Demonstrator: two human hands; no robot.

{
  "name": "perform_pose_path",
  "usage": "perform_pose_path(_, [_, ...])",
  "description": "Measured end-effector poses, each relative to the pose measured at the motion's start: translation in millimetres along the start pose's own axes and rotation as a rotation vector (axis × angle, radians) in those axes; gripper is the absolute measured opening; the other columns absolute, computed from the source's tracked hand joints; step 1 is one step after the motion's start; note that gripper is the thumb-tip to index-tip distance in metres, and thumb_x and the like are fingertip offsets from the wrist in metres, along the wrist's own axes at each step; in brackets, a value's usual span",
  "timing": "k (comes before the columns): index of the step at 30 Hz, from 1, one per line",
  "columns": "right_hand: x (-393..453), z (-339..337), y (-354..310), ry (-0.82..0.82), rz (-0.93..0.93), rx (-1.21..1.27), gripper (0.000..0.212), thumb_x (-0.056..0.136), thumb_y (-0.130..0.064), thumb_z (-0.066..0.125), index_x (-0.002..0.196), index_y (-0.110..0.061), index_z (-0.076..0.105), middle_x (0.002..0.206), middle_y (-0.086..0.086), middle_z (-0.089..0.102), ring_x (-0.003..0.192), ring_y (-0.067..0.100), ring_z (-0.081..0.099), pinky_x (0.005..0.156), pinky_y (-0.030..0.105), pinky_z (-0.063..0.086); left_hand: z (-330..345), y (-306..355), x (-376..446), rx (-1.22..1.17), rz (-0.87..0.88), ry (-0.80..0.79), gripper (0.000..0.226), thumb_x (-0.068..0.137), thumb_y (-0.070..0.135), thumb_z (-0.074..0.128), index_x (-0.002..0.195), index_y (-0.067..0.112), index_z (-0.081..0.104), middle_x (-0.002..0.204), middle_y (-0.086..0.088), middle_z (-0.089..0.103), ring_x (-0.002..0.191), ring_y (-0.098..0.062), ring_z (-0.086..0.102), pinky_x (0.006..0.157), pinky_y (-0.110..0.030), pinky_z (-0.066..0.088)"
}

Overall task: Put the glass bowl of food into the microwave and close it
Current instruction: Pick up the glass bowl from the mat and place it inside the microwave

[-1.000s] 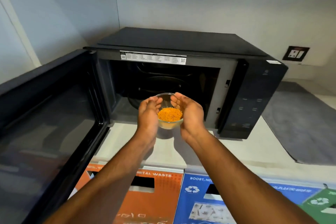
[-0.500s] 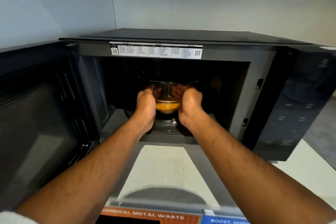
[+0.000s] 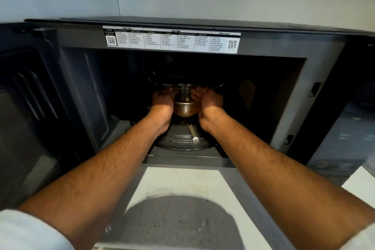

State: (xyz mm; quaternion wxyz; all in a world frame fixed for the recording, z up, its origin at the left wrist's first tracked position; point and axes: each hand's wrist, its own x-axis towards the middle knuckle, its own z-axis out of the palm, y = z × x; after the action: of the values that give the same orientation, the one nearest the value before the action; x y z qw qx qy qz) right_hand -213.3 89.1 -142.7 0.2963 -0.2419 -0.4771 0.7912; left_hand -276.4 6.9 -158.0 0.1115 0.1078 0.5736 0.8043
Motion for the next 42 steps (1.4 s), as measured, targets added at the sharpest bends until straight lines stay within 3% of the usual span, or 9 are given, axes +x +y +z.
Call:
perform_pose_path(5, [5.1, -1.1, 4.7, 0.014, -0.006, -0.014, 0.038, 0.104, -0.011, 0.042, 0.075, -0.016, 0.065, 0.079, 0.0, 0.069, 0.07, 0.011, 0.064, 0.061, 0.023, 0.05, 0.3, -6.0, 7.2, -0.026, 0.004, -0.009, 0.027, 0.098, 0.006, 0.047, 0.08, 0.02, 0.062, 0.081, 0.005, 0.069, 0.081, -0.012, 0.065, 0.09, -0.039, 0.052])
perform_pose_path(10, [7.1, 0.1, 6.1, 0.019, -0.023, 0.015, 0.039, 0.102, -0.006, 0.044, 0.071, -0.017, 0.065, 0.066, -0.005, 0.069, 0.055, 0.004, 0.065, 0.046, 0.015, 0.05, -0.8, -7.9, 10.7, -0.007, 0.028, 0.008, 0.029, 0.1, 0.009, 0.045, 0.08, 0.021, 0.062, 0.081, 0.005, 0.069, 0.082, -0.013, 0.065, 0.093, -0.04, 0.051])
perform_pose_path(16, [8.6, 0.2, 10.6, -0.021, -0.035, 0.034, 0.033, 0.098, -0.003, 0.05, 0.072, -0.016, 0.065, 0.046, -0.01, 0.067, 0.039, 0.0, 0.063, 0.037, 0.014, 0.045, -5.9, -0.3, 14.5, 0.152, 0.01, 0.105, 0.049, 0.1, 0.055, 0.038, 0.085, 0.019, 0.068, 0.088, 0.0, 0.073, 0.09, -0.023, 0.07, 0.09, -0.038, 0.055])
perform_pose_path(20, [8.1, -0.3, 12.0, -0.026, -0.055, 0.02, 0.03, 0.099, -0.004, 0.052, 0.076, -0.018, 0.065, 0.049, -0.011, 0.068, 0.043, 0.0, 0.064, 0.041, 0.015, 0.047, -7.6, 1.7, 11.2, 0.17, -0.009, 0.128, 0.068, 0.097, 0.064, 0.035, 0.103, 0.007, 0.072, 0.101, -0.01, 0.076, 0.097, -0.029, 0.072, 0.094, -0.044, 0.056])
perform_pose_path(24, [6.8, 1.9, 10.9, -0.004, -0.041, -0.039, 0.032, 0.106, -0.019, 0.047, 0.08, -0.019, 0.065, 0.072, -0.001, 0.069, 0.064, 0.013, 0.066, 0.059, 0.027, 0.053, -4.6, 5.7, 4.6, 0.153, -0.034, 0.122, 0.06, 0.099, 0.061, 0.029, 0.102, 0.017, 0.069, 0.104, -0.007, 0.075, 0.1, -0.026, 0.071, 0.096, -0.042, 0.054])
perform_pose_path(27, [-1.0, -0.7, 8.4, 0.002, -0.03, -0.073, 0.035, 0.109, -0.031, 0.04, 0.099, -0.014, 0.069, 0.085, 0.004, 0.07, 0.073, 0.017, 0.067, 0.058, 0.025, 0.054, -2.6, 9.2, -3.3, 0.163, -0.038, 0.134, 0.059, 0.101, 0.055, 0.031, 0.123, 0.011, 0.065, 0.119, -0.013, 0.071, 0.108, -0.028, 0.068, 0.101, -0.043, 0.052])
perform_pose_path(32, [-20.3, -5.8, 12.6, -0.05, -0.123, -0.18, 0.03, 0.104, -0.013, 0.043, 0.122, -0.004, 0.067, 0.116, 0.02, 0.073, 0.102, 0.033, 0.071, 0.086, 0.041, 0.06, -1.4, 8.5, -25.8, 0.221, -0.022, 0.182, 0.038, 0.102, 0.04, 0.043, 0.122, 0.012, 0.06, 0.123, -0.013, 0.067, 0.111, -0.028, 0.064, 0.102, -0.043, 0.051])
perform_pose_path(35, [-25.8, -7.5, 11.4, -0.032, -0.115, -0.225, 0.029, 0.102, -0.011, 0.046, 0.121, -0.008, 0.068, 0.116, 0.019, 0.074, 0.1, 0.03, 0.072, 0.078, 0.036, 0.061, -0.6, 7.2, -34.3, 0.205, -0.038, 0.191, 0.036, 0.102, 0.034, 0.044, 0.128, 0.013, 0.057, 0.122, -0.013, 0.067, 0.111, -0.029, 0.064, 0.102, -0.043, 0.052])
perform_pose_path(42, [-26.5, -18.2, 14.6, -0.054, -0.09, -0.268, 0.029, 0.102, -0.013, 0.048, 0.122, -0.011, 0.069, 0.114, 0.019, 0.074, 0.106, 0.035, 0.072, 0.092, 0.047, 0.061, -5.2, 0.5, -40.1, 0.15, -0.083, 0.135, 0.035, 0.103, 0.031, 0.041, 0.127, 0.016, 0.061, 0.111, -0.01, 0.071, 0.102, -0.026, 0.068, 0.084, -0.035, 0.056])
